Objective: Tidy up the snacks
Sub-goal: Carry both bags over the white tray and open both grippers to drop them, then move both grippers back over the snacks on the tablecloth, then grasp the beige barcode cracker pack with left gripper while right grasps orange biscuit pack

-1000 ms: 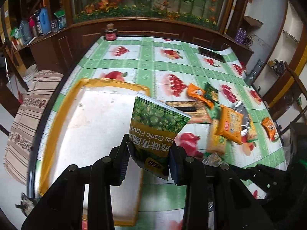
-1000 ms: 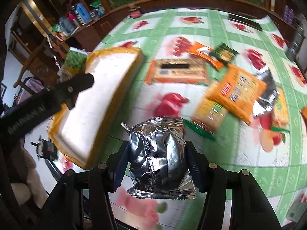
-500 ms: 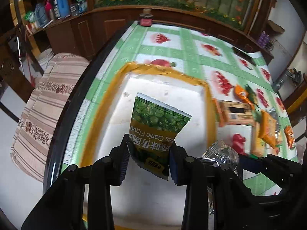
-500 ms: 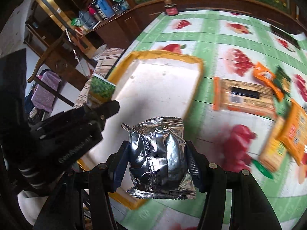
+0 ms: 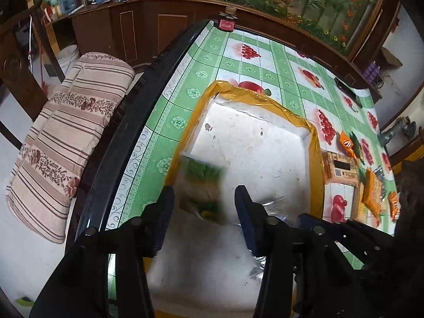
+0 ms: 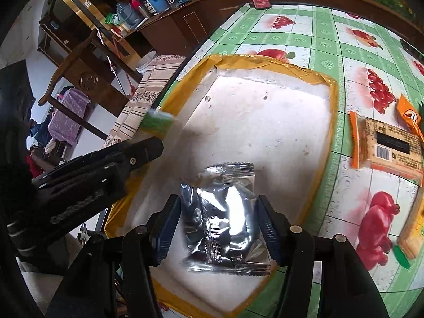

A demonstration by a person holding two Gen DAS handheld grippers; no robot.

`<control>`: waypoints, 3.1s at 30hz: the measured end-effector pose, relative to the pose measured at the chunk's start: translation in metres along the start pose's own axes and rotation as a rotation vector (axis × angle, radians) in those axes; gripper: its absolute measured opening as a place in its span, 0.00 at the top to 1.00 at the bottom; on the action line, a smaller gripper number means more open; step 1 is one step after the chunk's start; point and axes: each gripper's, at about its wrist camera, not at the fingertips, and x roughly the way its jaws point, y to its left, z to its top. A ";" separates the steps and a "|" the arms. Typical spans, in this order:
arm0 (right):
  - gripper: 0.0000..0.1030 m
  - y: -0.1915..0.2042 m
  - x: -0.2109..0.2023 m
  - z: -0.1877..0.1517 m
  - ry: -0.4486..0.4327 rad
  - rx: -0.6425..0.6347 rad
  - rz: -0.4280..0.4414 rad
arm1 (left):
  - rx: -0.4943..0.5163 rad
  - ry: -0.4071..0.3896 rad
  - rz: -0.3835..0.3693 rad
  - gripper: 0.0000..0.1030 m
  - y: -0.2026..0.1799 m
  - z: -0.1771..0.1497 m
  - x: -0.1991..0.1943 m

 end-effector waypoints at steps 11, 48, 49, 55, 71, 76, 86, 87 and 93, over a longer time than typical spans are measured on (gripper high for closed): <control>0.40 -0.016 -0.036 -0.010 -0.077 0.056 -0.029 | -0.117 0.046 -0.123 0.49 0.007 0.004 -0.006; 0.37 -0.244 -0.166 -0.155 -0.226 0.657 -0.207 | 0.350 0.447 -0.436 0.50 -0.245 0.030 0.125; 0.37 -0.246 -0.165 -0.152 -0.227 0.659 -0.200 | 0.360 0.461 -0.442 0.50 -0.243 0.023 0.121; 0.37 -0.257 -0.162 -0.118 -0.249 0.660 -0.160 | 0.458 0.338 -0.368 0.48 -0.238 -0.001 0.085; 0.31 -0.265 -0.108 -0.024 -0.174 0.624 -0.289 | 0.494 0.294 -0.338 0.36 -0.235 -0.010 0.099; 0.30 -0.262 -0.092 -0.014 -0.120 0.580 -0.324 | 0.476 0.295 -0.334 0.36 -0.227 -0.010 0.099; 0.77 -0.257 -0.112 -0.028 -0.124 0.527 -0.309 | 0.588 0.238 -0.239 0.34 -0.253 -0.022 0.099; 0.75 -0.258 -0.114 -0.031 -0.124 0.529 -0.296 | 0.628 0.221 -0.220 0.35 -0.257 -0.027 0.100; 0.29 -0.258 -0.129 -0.045 -0.177 0.537 -0.205 | 0.643 0.184 -0.155 0.50 -0.251 -0.035 0.095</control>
